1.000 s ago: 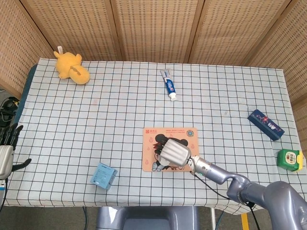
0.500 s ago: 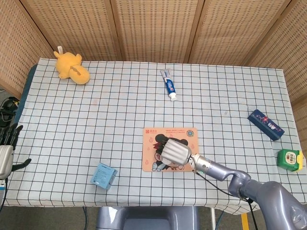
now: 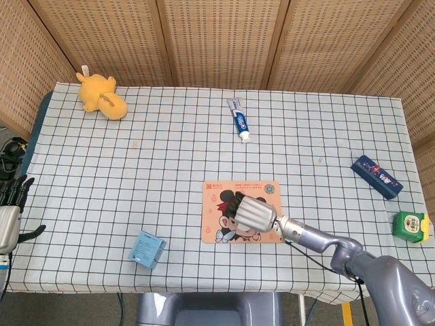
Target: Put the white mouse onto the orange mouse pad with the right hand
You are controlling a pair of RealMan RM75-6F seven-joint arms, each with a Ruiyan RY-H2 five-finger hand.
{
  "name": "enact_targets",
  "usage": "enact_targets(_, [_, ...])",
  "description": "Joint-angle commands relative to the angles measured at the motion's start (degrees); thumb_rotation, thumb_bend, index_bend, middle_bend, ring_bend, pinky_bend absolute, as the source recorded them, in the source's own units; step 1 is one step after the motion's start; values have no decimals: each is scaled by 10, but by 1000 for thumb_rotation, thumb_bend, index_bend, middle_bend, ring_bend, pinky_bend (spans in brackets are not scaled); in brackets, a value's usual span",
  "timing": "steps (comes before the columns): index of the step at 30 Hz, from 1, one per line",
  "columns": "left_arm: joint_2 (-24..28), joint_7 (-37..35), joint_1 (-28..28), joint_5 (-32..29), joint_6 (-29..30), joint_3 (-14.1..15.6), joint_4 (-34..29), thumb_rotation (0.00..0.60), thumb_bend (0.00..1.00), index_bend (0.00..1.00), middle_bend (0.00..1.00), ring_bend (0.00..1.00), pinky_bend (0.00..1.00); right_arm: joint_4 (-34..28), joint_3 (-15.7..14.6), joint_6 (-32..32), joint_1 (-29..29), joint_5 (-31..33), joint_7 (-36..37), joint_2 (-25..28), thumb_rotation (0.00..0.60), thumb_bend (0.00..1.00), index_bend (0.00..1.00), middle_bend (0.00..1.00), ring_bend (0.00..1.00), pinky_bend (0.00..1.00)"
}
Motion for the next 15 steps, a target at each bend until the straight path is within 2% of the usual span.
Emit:
enact_targets(1, [0, 0, 0, 0, 0, 0, 0, 600, 0, 0, 0, 0, 0, -3, 0, -1, -2, 3, -5, 1, 600, 232, 613, 381, 314, 159])
enact_targets(4, [1, 0, 0, -1, -1, 0, 0, 600, 0, 0, 0, 0, 0, -6, 1, -3, -3, 7, -12, 2, 600, 223, 489, 281, 210, 82])
enact_targets(7, [1, -2, 0, -1, 0, 0, -1, 600, 0, 0, 0, 0, 0, -14, 2, -7, -4, 11, -17, 6, 600, 220, 400, 204, 126, 55])
enact_targets(15, [2, -3, 1, 1, 2, 0, -3, 600, 0, 0, 0, 0, 0, -37, 2, -8, -8, 14, -42, 21, 600, 192, 287, 94, 5, 0])
